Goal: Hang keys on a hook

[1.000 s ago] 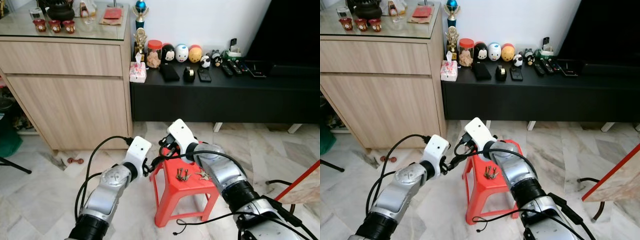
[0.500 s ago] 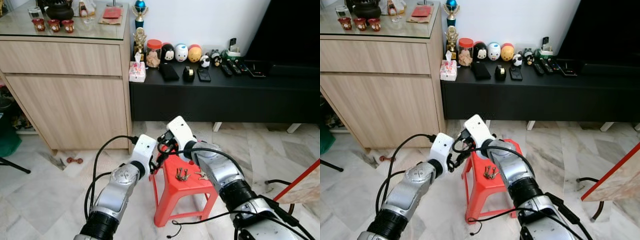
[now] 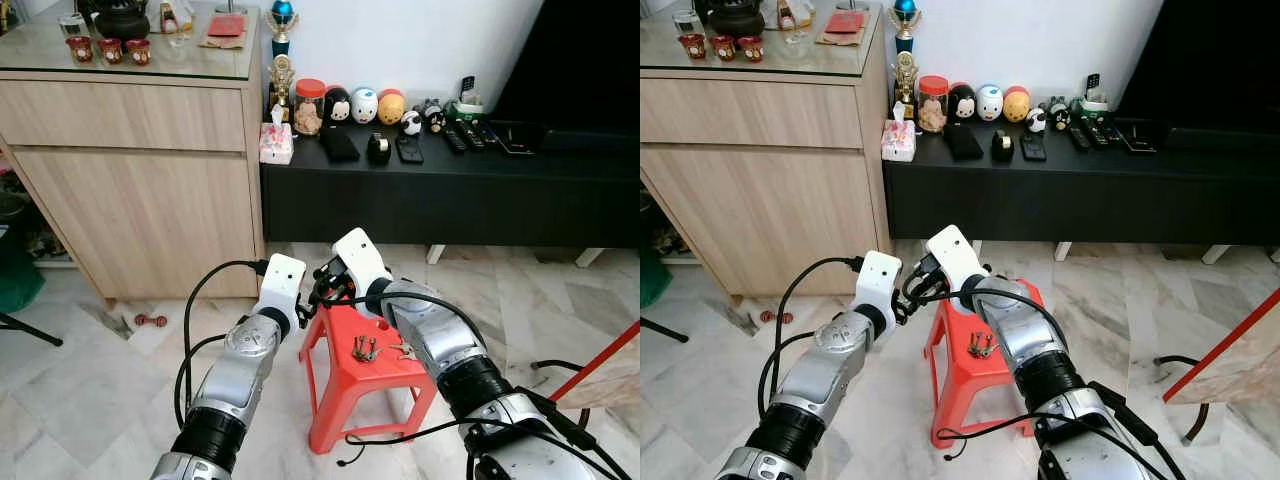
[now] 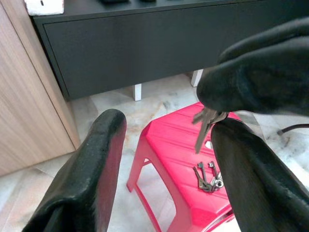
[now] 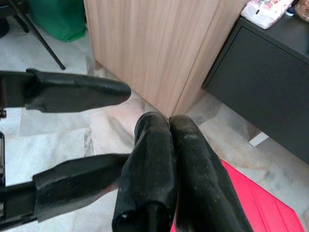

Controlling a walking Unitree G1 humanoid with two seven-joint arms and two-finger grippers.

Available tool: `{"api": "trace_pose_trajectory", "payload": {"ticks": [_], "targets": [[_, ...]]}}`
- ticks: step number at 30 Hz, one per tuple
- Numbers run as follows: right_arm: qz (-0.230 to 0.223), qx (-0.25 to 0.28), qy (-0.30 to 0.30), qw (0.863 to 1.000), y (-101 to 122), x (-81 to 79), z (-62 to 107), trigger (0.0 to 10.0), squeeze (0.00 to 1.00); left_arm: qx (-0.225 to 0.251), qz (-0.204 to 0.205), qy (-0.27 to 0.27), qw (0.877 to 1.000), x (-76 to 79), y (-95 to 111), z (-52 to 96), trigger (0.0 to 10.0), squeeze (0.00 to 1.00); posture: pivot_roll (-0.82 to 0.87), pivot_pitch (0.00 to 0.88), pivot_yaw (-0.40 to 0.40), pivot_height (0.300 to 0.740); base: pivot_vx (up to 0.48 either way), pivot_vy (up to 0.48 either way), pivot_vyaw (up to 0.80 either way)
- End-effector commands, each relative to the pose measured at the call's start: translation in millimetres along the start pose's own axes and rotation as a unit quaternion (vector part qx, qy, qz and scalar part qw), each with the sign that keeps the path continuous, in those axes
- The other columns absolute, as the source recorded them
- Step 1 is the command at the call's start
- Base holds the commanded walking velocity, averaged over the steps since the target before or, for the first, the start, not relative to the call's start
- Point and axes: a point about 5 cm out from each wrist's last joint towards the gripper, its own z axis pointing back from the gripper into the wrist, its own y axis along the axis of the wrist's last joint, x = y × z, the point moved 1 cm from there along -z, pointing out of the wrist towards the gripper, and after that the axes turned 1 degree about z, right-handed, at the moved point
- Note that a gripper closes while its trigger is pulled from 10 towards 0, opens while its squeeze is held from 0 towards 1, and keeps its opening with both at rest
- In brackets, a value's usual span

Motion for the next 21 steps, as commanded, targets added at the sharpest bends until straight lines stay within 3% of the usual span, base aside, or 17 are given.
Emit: {"api": "trace_pose_trajectory", "payload": {"ticks": [1,12,21], "targets": [[-0.005,0.005,-0.007,1.000,4,4.0,0.2,10.0,0.00,0.008,0.004,-0.006,1.000,4.3,4,-2.7,10.0,0.00,0.03,0.000,-0.124,0.740,0.000,0.000,0.00],[-0.006,0.005,-0.008,1.000,5,3.9,-0.7,10.0,0.00,0.009,0.014,-0.034,0.999,15.5,4,-3.0,10.0,0.00,0.03,0.000,-0.125,0.740,0.000,0.000,0.00],[-0.008,0.007,-0.006,1.000,5,2.4,-0.9,10.0,0.00,0.008,0.019,-0.025,0.999,15.0,2,-3.9,10.0,0.00,0.03,0.000,-0.123,0.740,0.000,0.000,0.00]]}}
